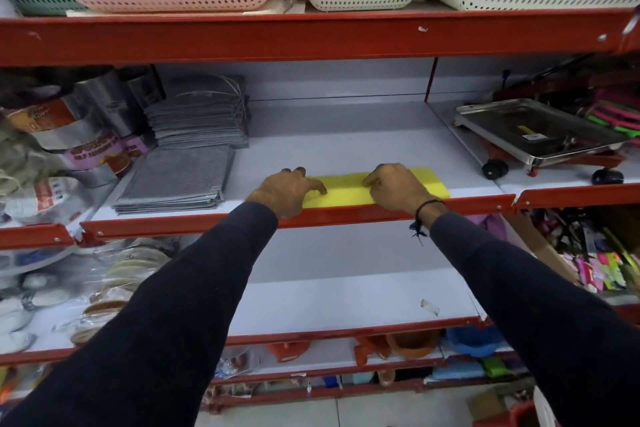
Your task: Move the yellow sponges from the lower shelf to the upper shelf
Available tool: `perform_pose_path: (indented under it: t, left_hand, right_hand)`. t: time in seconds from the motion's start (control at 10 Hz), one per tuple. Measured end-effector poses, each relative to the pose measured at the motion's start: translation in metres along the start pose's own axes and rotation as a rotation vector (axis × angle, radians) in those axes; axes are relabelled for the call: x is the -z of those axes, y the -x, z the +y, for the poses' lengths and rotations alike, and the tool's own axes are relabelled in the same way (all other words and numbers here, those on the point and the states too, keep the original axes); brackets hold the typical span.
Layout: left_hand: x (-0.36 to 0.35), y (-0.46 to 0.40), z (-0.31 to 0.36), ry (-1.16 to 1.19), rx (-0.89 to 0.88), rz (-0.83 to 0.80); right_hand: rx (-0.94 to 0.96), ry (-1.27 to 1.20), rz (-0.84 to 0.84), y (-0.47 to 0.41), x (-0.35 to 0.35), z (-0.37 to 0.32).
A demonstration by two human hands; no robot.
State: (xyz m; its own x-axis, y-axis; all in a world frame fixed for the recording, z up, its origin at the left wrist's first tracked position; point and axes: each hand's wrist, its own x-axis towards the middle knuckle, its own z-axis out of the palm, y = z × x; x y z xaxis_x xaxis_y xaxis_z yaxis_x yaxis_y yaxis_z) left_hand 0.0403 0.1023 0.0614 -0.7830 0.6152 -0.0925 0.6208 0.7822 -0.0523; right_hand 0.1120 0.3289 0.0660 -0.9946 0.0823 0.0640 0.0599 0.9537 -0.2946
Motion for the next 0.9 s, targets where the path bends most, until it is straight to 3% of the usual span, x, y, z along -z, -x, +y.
perform_pose_path:
  t: [0.1, 0.2, 0.4, 0.8, 0.9]
  left_hand:
    - [-0.001, 0.001, -0.001, -0.002, 0.008, 0.007]
    - [-0.002, 0.002, 0.001, -0.004, 0.014, 0.017]
    - [-0.001, 0.002, 0.003, -0.011, 0.009, 0.021]
    - [-0.003, 0.019, 0.009, -0.022, 0.012, 0.059]
    - [-0.002, 0.031, 0.005, -0.047, -0.007, 0.171]
  right_hand:
    - [-0.102, 0.031, 0.109, 0.001, 0.023, 0.026]
    - [-0.242, 0.126, 0.102, 0.007, 0.03, 0.061]
    - [-0.118, 0.044, 0.105, 0.012, 0.002, 0.057]
    - [-0.128, 0.196, 0.057, 0.018, 0.002, 0.031]
    - [-0.062, 0.274, 0.137, 0.026, 0.008, 0.024]
